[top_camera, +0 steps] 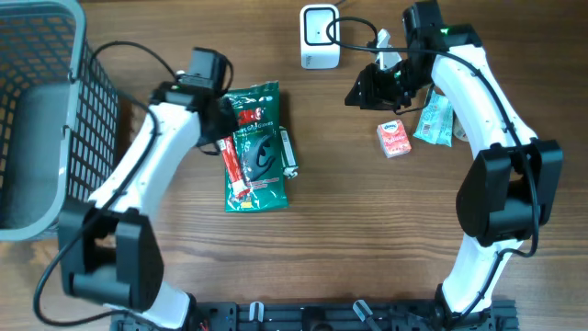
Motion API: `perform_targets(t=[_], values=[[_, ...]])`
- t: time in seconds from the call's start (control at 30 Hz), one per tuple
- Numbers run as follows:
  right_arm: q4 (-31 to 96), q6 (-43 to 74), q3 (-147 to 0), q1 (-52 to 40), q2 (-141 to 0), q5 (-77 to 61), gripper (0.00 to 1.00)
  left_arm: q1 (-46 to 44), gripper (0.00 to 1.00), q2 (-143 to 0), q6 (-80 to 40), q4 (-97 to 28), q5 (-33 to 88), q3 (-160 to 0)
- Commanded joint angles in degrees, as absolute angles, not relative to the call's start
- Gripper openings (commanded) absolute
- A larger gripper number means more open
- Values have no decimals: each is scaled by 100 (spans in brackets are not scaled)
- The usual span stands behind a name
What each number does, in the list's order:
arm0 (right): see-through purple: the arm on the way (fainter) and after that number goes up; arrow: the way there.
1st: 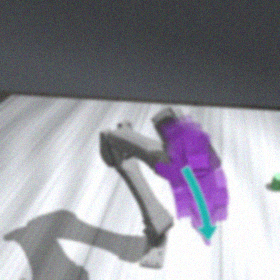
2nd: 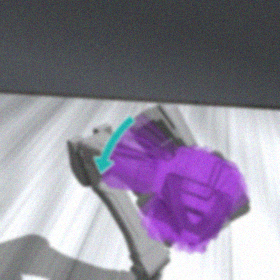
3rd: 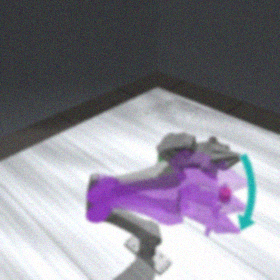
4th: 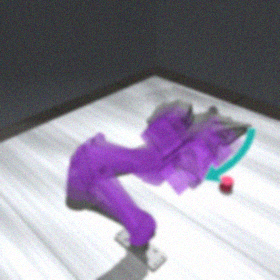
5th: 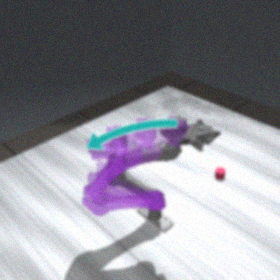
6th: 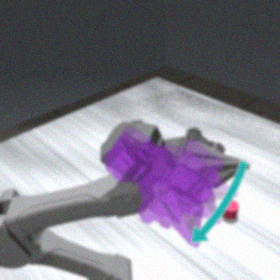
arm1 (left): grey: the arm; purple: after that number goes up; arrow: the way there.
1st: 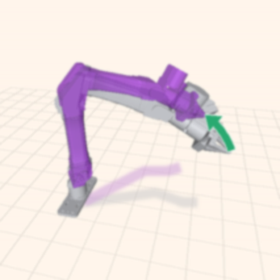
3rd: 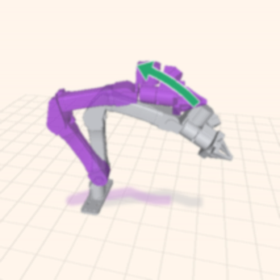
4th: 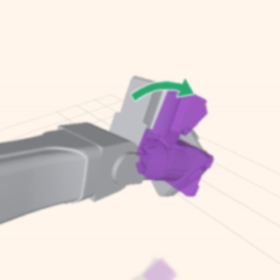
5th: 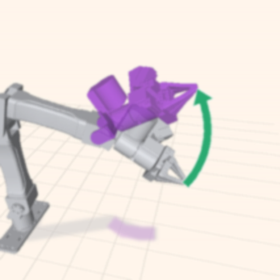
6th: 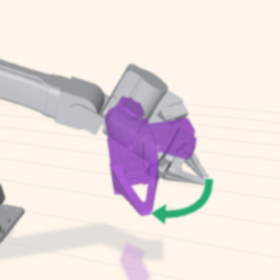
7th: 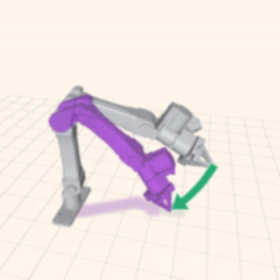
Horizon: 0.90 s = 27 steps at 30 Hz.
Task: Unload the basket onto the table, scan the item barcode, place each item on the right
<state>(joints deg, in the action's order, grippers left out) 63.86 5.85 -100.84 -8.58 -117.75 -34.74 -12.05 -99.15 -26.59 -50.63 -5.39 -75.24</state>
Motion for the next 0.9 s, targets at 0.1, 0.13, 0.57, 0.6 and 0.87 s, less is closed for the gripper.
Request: perform_targets(t=[0.1, 0.13, 0.57, 0.6, 0.87], values=[[6377, 451, -10086, -880, -11697, -3590, 41, -1422, 40, -10143, -2751, -5238, -290, -7312], [6377, 451, -10086, -880, -11697, -3590, 41, -1463, 32, -10200, -2751, -5236, -309, -7290], [6414, 447, -10086, -875, -11697, -3590, 41, -1708, 4, -11039, -2919, -5146, -1166, -7284], [6414, 449, -10086, -875, -11697, -3590, 42, -1697, 4, -11037, -2921, -5122, -1164, -7286], [6403, 447, -10086, -875, -11697, -3590, 42, -1699, 16, -11028, -2873, -5070, -1166, -7297]])
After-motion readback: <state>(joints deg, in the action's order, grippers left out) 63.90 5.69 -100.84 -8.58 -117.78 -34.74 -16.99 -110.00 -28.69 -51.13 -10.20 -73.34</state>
